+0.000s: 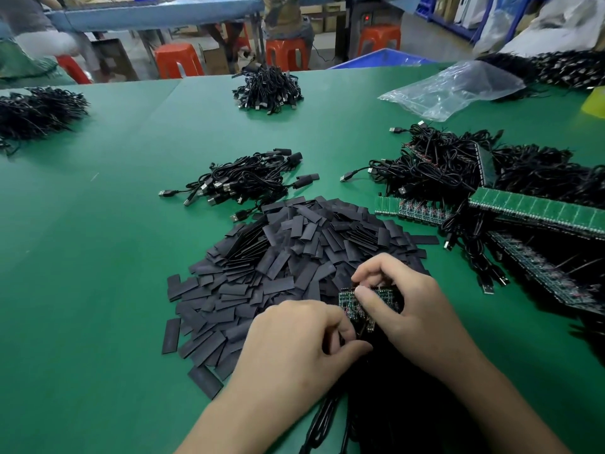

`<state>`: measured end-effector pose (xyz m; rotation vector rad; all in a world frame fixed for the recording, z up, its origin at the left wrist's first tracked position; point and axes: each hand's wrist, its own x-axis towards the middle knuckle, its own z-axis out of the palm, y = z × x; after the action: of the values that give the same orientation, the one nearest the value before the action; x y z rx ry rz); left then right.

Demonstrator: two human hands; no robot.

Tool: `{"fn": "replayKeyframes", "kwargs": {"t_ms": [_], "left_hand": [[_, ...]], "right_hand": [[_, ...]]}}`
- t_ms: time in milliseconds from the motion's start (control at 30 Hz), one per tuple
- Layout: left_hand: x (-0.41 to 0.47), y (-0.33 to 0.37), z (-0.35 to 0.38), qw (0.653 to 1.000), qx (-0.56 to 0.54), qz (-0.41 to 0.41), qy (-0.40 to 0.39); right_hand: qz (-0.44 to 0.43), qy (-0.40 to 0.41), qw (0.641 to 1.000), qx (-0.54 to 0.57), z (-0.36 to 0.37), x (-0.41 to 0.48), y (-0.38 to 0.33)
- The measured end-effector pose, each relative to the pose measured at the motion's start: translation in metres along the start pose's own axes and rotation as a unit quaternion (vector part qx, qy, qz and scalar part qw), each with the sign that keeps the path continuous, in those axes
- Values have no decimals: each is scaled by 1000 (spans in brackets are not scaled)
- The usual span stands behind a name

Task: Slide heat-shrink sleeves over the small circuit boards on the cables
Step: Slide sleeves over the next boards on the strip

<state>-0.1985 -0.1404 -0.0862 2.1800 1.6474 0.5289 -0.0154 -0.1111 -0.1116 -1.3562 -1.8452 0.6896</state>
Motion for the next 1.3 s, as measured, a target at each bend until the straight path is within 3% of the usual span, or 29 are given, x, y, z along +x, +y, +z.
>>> {"fn": "replayKeyframes", "kwargs": {"t_ms": [133,200,267,400,533,633,667,733,800,867,933,967,1033,1133,1200,1300], "left_hand": [[-2,-4,2,994,-95,-27,-55],[-1,-8,0,966,-241,-41,-82],[0,-10,-7,926,-368,-32,-79],[3,-13,-7,807,-576,-116,-61],[4,-20,4,787,-606,-105,-54],[5,-23,4,802,-591,-74,-49],[6,-27,2,832,-552,-51,-26],[10,-42,-4,927,-368,5,75],[16,-62,-16,971,-167,32,169],[17,-79,-25,985,-63,17,160],[18,-87,-25,995,-7,-11,99],[18,-90,-23,996,3,-18,82],[17,-90,-21,996,1,-19,87],[17,-88,-20,993,34,2,109],[17,-86,-19,992,52,17,114],[17,-86,-21,991,19,10,130]], "right_hand": [[13,17,999,29,0,3,1],[20,61,996,58,-1,3,2],[42,93,982,160,-3,4,0],[54,-23,945,321,-3,0,-3],[53,-97,919,377,5,-4,-13],[18,-80,914,397,5,-4,-20],[12,-72,905,420,4,-4,-21],[23,-58,868,493,0,-3,-21],[40,-53,809,584,-8,-1,-21],[46,-38,743,667,-18,-1,-18],[40,-7,719,694,-31,1,-14],[35,20,736,675,-37,2,-13],[12,106,814,571,-46,5,-11],[-60,210,922,320,-46,4,-14],[-107,177,967,149,-33,0,-16],[-91,90,992,17,-10,-3,-14]]}}
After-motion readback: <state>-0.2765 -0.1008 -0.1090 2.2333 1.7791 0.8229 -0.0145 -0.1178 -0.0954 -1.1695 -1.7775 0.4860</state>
